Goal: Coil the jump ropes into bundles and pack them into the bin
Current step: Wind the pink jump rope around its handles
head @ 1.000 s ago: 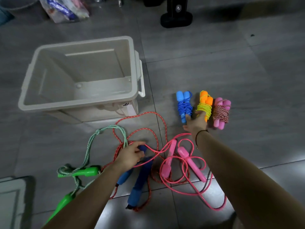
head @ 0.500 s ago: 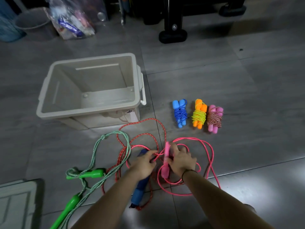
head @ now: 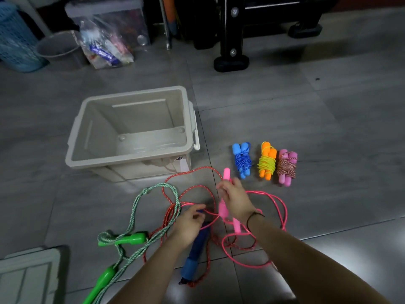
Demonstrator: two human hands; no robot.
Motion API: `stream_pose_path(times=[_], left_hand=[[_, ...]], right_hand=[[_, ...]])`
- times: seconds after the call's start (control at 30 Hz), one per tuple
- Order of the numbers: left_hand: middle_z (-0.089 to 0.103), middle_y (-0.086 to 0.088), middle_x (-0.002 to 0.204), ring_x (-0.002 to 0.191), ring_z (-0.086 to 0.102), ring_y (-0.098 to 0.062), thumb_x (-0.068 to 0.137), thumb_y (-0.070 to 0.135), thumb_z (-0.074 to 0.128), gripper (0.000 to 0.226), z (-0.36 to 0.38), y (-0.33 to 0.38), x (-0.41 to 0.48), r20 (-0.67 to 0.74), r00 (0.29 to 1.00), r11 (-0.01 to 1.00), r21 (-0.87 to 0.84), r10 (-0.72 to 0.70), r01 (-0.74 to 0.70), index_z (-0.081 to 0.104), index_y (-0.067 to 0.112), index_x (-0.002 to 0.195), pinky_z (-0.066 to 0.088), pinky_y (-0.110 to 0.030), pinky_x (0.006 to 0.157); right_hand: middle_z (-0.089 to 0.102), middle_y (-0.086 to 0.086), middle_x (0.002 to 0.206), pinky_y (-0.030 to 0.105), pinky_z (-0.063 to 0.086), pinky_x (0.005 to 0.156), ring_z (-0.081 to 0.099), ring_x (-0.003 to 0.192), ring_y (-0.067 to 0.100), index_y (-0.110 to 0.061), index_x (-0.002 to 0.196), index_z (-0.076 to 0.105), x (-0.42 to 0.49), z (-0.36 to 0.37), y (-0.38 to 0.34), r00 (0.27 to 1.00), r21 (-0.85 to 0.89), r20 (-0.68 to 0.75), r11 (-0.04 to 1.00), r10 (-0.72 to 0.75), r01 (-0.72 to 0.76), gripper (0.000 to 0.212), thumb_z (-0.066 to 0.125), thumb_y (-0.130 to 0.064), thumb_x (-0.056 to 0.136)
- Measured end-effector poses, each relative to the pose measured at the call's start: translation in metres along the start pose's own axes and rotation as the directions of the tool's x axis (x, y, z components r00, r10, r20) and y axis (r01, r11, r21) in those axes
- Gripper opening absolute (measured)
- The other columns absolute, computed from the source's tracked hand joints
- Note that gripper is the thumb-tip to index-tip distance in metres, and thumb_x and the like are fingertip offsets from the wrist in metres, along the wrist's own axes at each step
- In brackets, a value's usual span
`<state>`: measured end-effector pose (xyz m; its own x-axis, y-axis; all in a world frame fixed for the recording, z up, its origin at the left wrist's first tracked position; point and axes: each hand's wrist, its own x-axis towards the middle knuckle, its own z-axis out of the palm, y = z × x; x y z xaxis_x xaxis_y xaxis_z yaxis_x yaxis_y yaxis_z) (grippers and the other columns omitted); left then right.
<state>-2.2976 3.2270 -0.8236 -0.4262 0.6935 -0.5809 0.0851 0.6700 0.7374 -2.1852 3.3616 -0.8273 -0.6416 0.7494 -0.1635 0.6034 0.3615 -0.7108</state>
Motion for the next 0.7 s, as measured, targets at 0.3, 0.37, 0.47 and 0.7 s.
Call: stream_pose_path(times=[0.3,0.37,0.47,0.7], left_hand=[[0.071,-0.015,0.091,0.071,0.069,-0.022,0.093,0.065,0.022,0.06,-0.057,0.183,-0.102,0.24,0.971,0.764,-0.63,0.019,0.141,0.047,0.023,0.127,0.052,-0.024,0.055],[0.069,-0.014,0.086,0.078,0.068,-0.026,0.091,0.067,0.025,0.059,-0.079,0.222,-0.14,0.236,0.969,0.733,-0.671,0.07,0.111,0.052,0.022,0.119,0.054,-0.031,0.066],[0.065,-0.01,0.072,0.06,0.068,-0.021,0.092,0.056,0.042,0.044,-0.11,0.258,-0.196,0.227,0.971,0.725,-0.682,0.08,0.1,0.058,0.016,0.099,0.057,-0.03,0.057],[0.04,-0.01,0.074,0.064,0.054,-0.026,0.091,0.008,0.048,0.009,-0.159,0.261,-0.279,-0.336,0.928,0.613,-0.704,0.158,-0.359,0.046,0.011,0.082,0.055,-0.034,0.056]], right_hand=[[0.045,0.0,0.097,0.0,0.03,0.082,0.045,0.087,-0.008,-0.038,0.141,0.031,-0.03,-0.154,-0.179,0.898,0.25,-0.299,0.882,-0.323,0.4,0.061,0.05,-0.007,0.093],[0.042,0.0,0.092,0.004,0.033,0.082,0.045,0.082,0.0,-0.043,0.139,0.03,-0.053,-0.18,-0.216,0.85,0.177,-0.277,0.845,-0.449,0.504,0.065,0.05,-0.004,0.091],[0.044,0.004,0.099,0.005,0.034,0.085,0.048,0.087,0.012,-0.045,0.138,0.032,-0.086,-0.214,-0.262,0.799,0.136,-0.235,0.795,-0.553,0.591,0.067,0.053,-0.004,0.09],[0.054,0.0,0.117,0.008,0.039,0.078,0.052,0.093,0.001,-0.039,0.121,0.052,-0.165,-0.257,-0.303,0.883,0.345,-0.086,0.818,-0.461,0.461,0.057,0.052,-0.008,0.074]])
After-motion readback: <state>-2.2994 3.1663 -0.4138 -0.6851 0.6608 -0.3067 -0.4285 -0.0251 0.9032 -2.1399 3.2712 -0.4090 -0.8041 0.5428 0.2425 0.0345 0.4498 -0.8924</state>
